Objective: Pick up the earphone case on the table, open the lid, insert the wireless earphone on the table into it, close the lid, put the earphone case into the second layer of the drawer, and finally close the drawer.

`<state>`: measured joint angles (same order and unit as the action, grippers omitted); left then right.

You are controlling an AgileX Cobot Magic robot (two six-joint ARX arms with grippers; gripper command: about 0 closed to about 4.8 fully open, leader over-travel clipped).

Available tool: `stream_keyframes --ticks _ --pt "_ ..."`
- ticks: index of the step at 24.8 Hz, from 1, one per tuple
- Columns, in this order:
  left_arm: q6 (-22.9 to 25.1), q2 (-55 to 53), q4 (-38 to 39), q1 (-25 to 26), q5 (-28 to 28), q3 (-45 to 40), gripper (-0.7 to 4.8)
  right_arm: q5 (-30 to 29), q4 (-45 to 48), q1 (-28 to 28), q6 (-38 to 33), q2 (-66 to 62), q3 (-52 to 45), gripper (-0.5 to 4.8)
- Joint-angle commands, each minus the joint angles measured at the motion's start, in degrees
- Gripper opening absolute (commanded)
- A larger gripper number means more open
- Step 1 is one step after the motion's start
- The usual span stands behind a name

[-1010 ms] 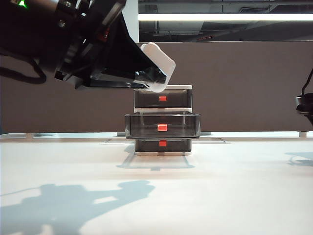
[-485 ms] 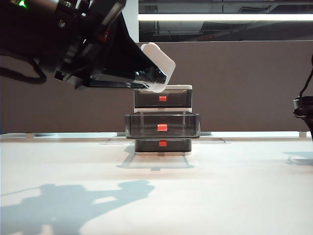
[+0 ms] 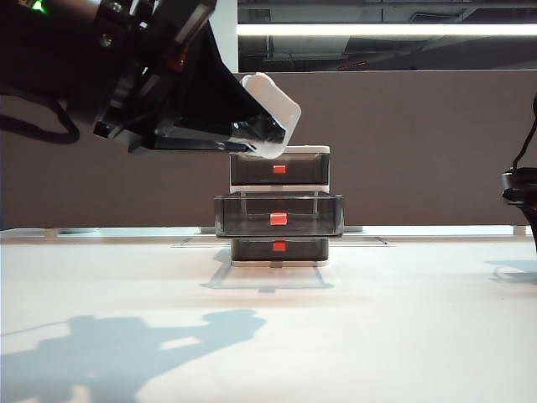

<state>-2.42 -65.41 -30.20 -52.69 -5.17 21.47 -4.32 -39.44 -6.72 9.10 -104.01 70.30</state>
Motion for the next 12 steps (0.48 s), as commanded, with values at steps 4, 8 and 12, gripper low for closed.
stream_keyframes --ticks 4,8,12 --pt "0.02 0.20 -0.68 0.02 -0.28 0.24 0.48 0.35 -3.19 -0.02 0.83 -0.20 1.09 2.29" --pt "0.02 0.20 -0.68 0.02 -0.28 0.24 0.48 0.33 -3.82 -0.02 0.83 -0.20 2.97 2.28" --pt "0.02 0.20 -0.70 0.02 -0.28 0.24 0.48 0.33 -4.07 -0.02 0.83 -0.20 3.19 2.10"
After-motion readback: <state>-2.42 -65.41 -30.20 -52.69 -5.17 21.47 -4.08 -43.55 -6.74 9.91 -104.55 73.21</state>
